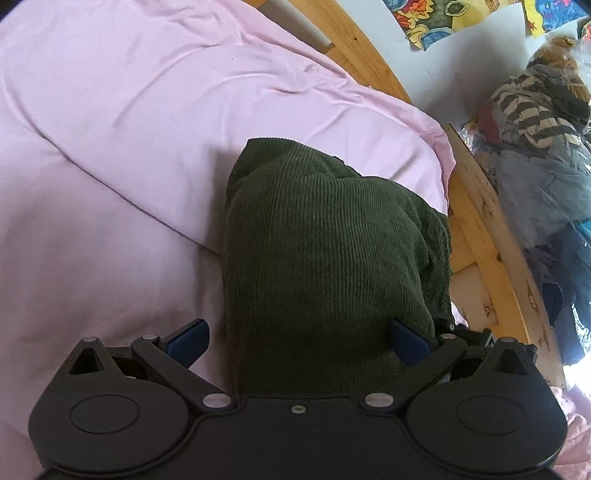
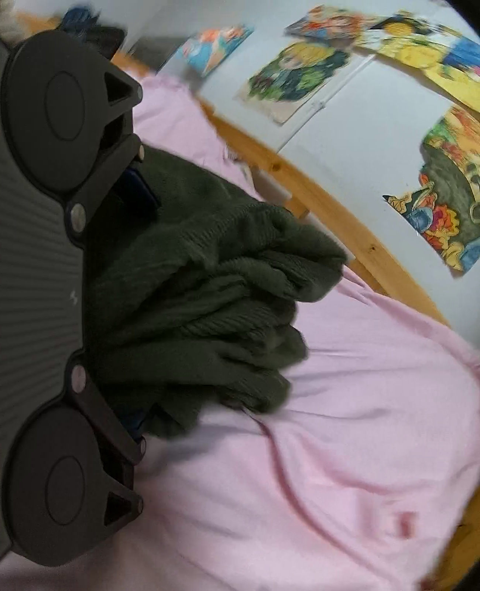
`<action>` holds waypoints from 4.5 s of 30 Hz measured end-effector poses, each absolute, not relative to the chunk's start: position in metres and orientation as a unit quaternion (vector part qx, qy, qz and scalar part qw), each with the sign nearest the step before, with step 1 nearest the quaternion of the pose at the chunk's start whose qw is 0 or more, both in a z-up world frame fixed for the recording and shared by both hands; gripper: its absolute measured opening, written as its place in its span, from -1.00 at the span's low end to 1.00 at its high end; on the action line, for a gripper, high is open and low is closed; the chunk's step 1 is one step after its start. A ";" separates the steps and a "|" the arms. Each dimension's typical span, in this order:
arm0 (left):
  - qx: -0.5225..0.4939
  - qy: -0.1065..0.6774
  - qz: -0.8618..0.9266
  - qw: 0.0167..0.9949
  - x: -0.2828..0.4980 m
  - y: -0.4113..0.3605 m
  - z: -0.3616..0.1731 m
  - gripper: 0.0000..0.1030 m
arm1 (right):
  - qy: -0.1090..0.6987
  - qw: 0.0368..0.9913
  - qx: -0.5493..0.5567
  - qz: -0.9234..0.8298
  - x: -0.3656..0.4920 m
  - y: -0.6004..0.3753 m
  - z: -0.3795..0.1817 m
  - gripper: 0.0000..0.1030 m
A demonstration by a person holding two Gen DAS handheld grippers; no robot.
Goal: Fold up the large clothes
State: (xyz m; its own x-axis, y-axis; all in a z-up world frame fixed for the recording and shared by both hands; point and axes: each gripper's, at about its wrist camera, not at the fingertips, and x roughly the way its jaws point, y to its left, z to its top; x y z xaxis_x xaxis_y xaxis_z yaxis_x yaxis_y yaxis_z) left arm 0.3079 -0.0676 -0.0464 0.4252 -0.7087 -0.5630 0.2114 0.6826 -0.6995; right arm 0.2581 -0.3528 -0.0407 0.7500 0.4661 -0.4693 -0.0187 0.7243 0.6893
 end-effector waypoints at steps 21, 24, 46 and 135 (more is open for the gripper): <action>-0.279 0.473 -0.289 0.784 0.319 -0.092 -0.038 0.82 | 0.295 0.873 0.362 0.141 0.253 -0.354 -0.043 0.18; -0.270 0.462 -0.288 0.794 0.313 -0.094 -0.028 0.75 | 0.282 0.888 0.333 0.144 0.249 -0.344 -0.033 -0.04; -0.268 0.409 -0.209 0.847 0.271 0.072 0.034 0.74 | 0.274 0.875 0.326 0.232 0.272 -0.191 0.013 -0.07; -0.027 0.231 0.064 0.971 -0.073 0.064 0.058 0.99 | 0.174 0.973 0.025 0.147 -0.035 -0.169 0.102 1.00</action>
